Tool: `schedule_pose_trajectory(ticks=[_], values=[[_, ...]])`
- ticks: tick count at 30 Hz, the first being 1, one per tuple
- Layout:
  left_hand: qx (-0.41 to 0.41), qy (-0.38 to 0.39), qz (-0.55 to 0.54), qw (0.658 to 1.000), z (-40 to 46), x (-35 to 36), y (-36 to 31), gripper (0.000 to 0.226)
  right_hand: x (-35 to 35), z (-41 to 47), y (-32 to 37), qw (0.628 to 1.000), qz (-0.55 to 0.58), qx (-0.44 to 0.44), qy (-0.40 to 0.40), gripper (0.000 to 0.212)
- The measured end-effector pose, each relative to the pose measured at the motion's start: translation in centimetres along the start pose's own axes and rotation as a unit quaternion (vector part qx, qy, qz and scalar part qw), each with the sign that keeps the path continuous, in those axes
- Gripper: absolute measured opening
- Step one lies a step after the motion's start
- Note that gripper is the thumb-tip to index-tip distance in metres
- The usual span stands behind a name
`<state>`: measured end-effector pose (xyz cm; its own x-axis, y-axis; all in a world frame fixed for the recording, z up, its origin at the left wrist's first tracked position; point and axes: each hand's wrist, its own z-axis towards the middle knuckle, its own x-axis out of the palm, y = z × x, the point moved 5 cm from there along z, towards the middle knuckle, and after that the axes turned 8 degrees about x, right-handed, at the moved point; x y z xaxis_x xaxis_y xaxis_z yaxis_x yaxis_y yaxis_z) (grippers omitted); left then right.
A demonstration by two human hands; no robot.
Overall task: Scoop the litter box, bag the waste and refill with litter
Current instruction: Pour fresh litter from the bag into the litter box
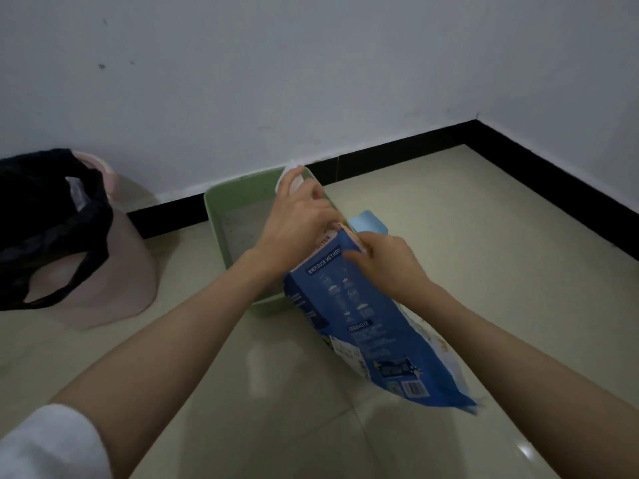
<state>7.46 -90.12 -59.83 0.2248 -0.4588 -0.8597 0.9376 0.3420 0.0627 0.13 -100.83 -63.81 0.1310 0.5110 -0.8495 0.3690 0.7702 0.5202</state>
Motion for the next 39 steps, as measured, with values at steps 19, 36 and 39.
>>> schedule_pose_trajectory(ticks=[19,36,39], values=[[-0.239,-0.037,-0.182,0.953,-1.6,-0.9,8.3,0.014,0.4,1.3,1.7,0.996,0.033,-0.029,-0.076,0.037],[-0.032,-0.012,-0.151,0.988,2.5,-2.7,1.8,0.011,-1.8,-1.0,1.6,0.987,0.023,-0.026,-0.158,0.027],[-0.047,0.024,-0.185,0.981,2.8,-2.3,1.2,0.014,-2.5,-3.3,-0.7,0.986,0.021,-0.011,-0.163,0.030]])
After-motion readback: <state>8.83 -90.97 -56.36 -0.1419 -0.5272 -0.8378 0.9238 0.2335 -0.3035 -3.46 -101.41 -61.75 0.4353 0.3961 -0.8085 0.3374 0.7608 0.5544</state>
